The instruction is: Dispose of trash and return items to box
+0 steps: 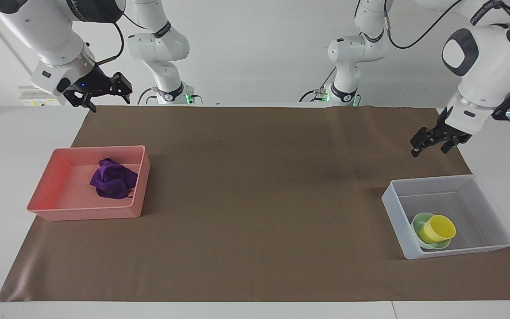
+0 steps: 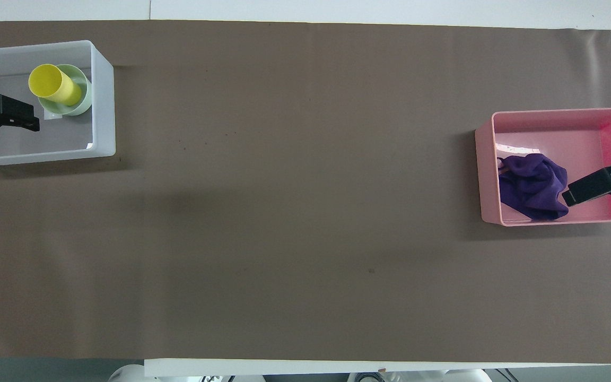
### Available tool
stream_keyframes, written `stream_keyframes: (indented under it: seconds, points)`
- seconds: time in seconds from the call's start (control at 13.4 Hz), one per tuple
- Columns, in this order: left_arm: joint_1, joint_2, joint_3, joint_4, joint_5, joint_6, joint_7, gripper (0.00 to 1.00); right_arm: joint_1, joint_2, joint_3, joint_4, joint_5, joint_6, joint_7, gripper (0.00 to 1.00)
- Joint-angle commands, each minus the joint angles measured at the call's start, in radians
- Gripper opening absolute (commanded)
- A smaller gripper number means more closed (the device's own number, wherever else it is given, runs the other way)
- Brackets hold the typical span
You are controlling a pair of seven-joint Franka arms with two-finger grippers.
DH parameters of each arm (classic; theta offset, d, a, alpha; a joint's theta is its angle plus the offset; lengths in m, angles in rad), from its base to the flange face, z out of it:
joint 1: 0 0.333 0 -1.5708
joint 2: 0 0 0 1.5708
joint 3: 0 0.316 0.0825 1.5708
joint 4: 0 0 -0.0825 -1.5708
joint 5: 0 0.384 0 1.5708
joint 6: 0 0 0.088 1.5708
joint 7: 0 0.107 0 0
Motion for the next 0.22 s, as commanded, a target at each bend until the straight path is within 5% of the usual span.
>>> stream_keyframes:
  seconds: [0.0,0.15]
  points:
    - [-0.007,0.014,0.009,0.093,0.028,-0.130,0.152,1.00,-0.011,-0.025,0.009,-0.031,-0.008,0.035,-0.011,1.00]
    - [-0.006,0.004,0.009,0.092,0.024,-0.132,0.174,1.00,-0.011,-0.025,0.008,-0.037,-0.008,0.051,-0.010,1.00]
